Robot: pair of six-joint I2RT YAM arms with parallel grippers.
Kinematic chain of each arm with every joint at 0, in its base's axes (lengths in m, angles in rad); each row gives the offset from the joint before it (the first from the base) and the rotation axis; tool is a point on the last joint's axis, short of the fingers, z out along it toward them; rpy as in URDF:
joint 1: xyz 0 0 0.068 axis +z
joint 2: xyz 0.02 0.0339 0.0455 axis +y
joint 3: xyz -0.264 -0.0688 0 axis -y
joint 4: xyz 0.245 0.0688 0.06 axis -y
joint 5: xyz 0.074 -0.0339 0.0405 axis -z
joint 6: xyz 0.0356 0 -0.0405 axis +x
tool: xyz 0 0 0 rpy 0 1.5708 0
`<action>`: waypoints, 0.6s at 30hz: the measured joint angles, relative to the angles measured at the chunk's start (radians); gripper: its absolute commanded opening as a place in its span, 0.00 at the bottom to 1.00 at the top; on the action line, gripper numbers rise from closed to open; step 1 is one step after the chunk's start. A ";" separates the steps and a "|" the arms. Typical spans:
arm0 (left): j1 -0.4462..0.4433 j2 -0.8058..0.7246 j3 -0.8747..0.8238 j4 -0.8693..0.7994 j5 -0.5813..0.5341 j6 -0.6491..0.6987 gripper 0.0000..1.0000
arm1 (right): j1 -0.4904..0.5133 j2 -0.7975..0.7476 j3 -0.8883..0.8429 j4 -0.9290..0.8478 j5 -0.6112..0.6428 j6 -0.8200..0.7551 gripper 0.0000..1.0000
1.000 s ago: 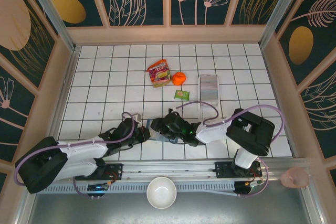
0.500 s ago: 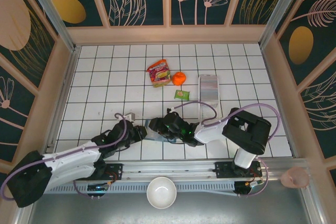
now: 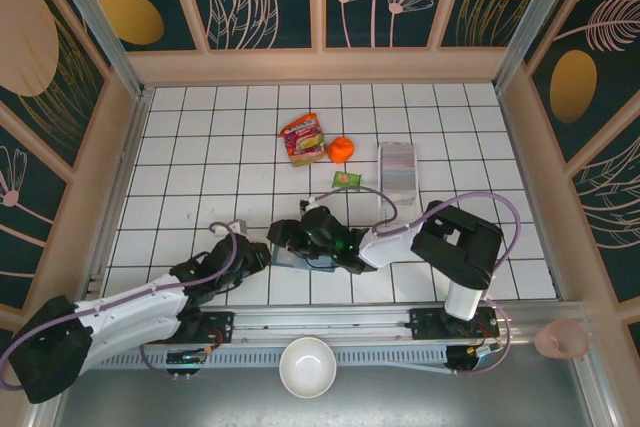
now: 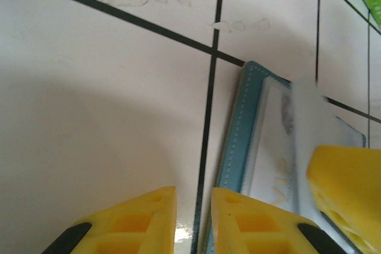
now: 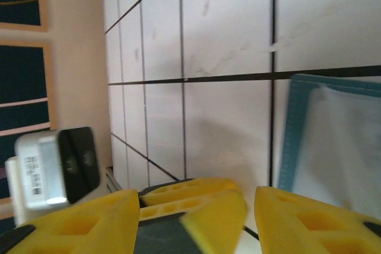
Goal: Put the credit cards into the card holder
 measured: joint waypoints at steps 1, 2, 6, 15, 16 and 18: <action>0.000 0.000 -0.002 0.000 0.000 0.000 0.22 | 0.001 0.000 0.013 0.000 -0.008 -0.014 0.56; 0.000 0.000 -0.003 0.000 0.000 -0.002 0.22 | 0.003 0.000 0.027 0.000 -0.013 -0.030 0.58; 0.000 0.003 -0.003 0.001 -0.002 -0.004 0.23 | 0.011 -0.021 0.101 -0.064 -0.012 -0.106 0.61; 0.000 0.021 -0.001 0.013 -0.009 -0.006 0.26 | 0.019 -0.294 0.149 -0.350 0.135 -0.274 0.63; 0.000 0.027 0.003 0.013 -0.009 -0.005 0.26 | 0.014 -0.320 0.147 -0.393 0.159 -0.303 0.63; 0.000 0.043 0.014 0.011 -0.008 0.000 0.29 | -0.002 -0.375 0.132 -0.468 0.203 -0.375 0.64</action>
